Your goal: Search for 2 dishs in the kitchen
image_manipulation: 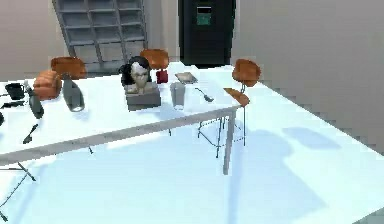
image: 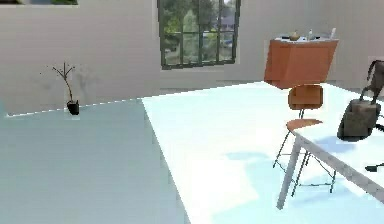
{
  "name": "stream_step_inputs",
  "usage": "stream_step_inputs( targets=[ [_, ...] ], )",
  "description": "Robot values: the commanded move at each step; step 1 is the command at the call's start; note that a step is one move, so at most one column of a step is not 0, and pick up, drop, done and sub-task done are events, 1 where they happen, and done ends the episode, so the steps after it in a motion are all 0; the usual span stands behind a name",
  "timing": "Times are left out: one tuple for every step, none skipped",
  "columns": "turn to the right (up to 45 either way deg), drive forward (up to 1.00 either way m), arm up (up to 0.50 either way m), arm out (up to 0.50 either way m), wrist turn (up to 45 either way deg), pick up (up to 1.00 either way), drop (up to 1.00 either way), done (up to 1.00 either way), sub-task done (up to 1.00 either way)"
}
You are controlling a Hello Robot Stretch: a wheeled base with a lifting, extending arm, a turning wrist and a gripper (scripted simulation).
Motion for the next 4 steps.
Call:
stream_step_inputs(
  targets=[
    [0.0,1.00,0.00,0.00,0.0,0.00,0.00,0.00,0.00],
    [0.0,0.20,0.00,0.00,0.0,0.00,0.00,0.00,0.00],
    [21.0,0.00,0.00,0.00,0.0,0.00,0.00,0.00,0.00],
    [0.0,0.95,0.00,0.00,0.0,0.00,0.00,0.00,0.00]
  ],
)
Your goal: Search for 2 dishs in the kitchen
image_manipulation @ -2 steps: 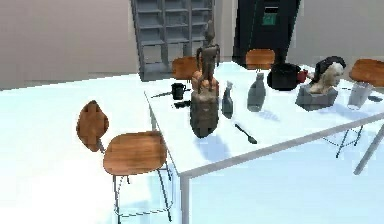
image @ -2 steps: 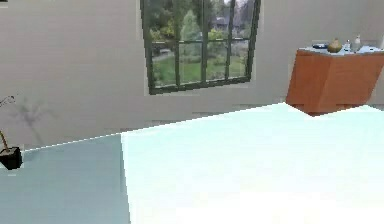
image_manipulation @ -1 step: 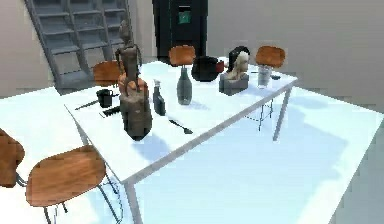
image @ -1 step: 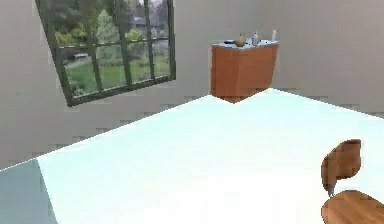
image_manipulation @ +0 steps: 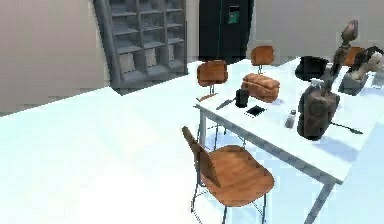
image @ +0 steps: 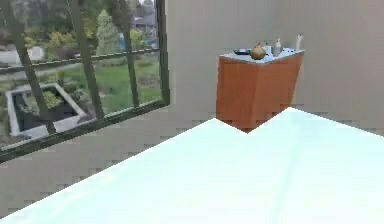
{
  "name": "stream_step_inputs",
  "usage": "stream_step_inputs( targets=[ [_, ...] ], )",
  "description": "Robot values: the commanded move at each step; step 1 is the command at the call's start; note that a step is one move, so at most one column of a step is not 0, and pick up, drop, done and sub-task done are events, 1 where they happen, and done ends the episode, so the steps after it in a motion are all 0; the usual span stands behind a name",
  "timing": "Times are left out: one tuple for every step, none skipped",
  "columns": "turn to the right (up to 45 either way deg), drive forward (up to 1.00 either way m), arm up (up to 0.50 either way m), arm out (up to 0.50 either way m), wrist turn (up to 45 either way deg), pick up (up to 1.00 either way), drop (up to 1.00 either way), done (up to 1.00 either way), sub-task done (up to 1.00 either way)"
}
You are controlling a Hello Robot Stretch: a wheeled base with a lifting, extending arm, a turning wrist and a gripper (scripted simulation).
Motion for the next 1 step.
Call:
stream_step_inputs(
  targets=[
    [45.0,0.00,0.00,0.00,0.0,0.00,0.00,0.00,0.00]
  ],
)
